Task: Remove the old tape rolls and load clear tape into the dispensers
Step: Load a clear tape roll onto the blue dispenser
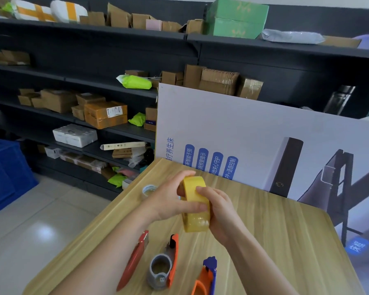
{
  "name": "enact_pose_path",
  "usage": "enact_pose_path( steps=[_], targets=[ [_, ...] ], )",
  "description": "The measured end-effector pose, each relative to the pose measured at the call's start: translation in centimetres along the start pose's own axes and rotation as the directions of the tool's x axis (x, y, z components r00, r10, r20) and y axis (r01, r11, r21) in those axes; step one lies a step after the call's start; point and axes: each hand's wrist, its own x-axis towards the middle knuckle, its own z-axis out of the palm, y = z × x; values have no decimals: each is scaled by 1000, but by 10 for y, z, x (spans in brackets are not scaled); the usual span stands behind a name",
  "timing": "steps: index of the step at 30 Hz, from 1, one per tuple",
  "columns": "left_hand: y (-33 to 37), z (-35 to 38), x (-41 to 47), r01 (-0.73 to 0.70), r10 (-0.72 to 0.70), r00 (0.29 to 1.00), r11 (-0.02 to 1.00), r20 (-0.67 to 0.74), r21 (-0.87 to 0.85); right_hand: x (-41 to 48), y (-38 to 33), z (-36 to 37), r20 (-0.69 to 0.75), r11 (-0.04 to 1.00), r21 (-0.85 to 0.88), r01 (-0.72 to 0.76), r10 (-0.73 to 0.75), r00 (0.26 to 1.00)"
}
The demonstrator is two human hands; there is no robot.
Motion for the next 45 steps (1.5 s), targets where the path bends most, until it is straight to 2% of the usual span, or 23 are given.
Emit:
enact_pose_path(
  steps=[3,7,9,13,17,21,23,25,28,31,35,39,43,45],
  targets=[
    [-7,-9,4,-77,77,997,997,13,5,11,0,13,-58,1000,6,24,-24,998],
    [-21,-21,11,-223,245,966,952,-82,208,27,2,30,-141,995,97,25,-11,990],
    [-26,-28,13,-284,320,941,925,-115,252,36,5,37,-183,989,146,7,20,983],
    [-36,-37,19,-362,377,908,926,-182,113,48,11,46,-205,971,239,-29,80,975],
    [-39,-45,26,-397,403,881,915,-248,75,52,15,54,-205,961,276,-29,89,975],
    [-33,-47,28,-411,434,857,901,-279,138,50,13,60,-192,978,209,-14,55,980],
    [-30,-45,26,-399,425,856,905,-296,147,46,12,58,-142,997,73,-7,17,990],
    [-27,-42,25,-346,351,871,935,-345,77,39,11,55,-109,995,-102,9,-20,994],
    [-23,-39,26,-253,205,901,964,-381,-79,29,6,52,-124,974,-226,31,-60,990],
    [-22,-37,30,-189,121,948,958,-294,-218,20,2,47,-193,970,-241,26,-74,978],
    [-16,-36,30,-248,212,965,929,-154,-276,10,-3,37,-223,976,-215,-35,-14,975],
    [-13,-42,27,-331,351,935,913,48,-238,0,-7,20,-207,975,-209,-79,34,978],
    [-15,-41,26,-359,361,898,932,252,-54,-3,-10,4,-73,965,-240,-109,94,993],
    [-14,-41,28,-332,347,884,938,314,-100,-3,-12,-4,-23,958,-264,-114,112,993]
  ],
)
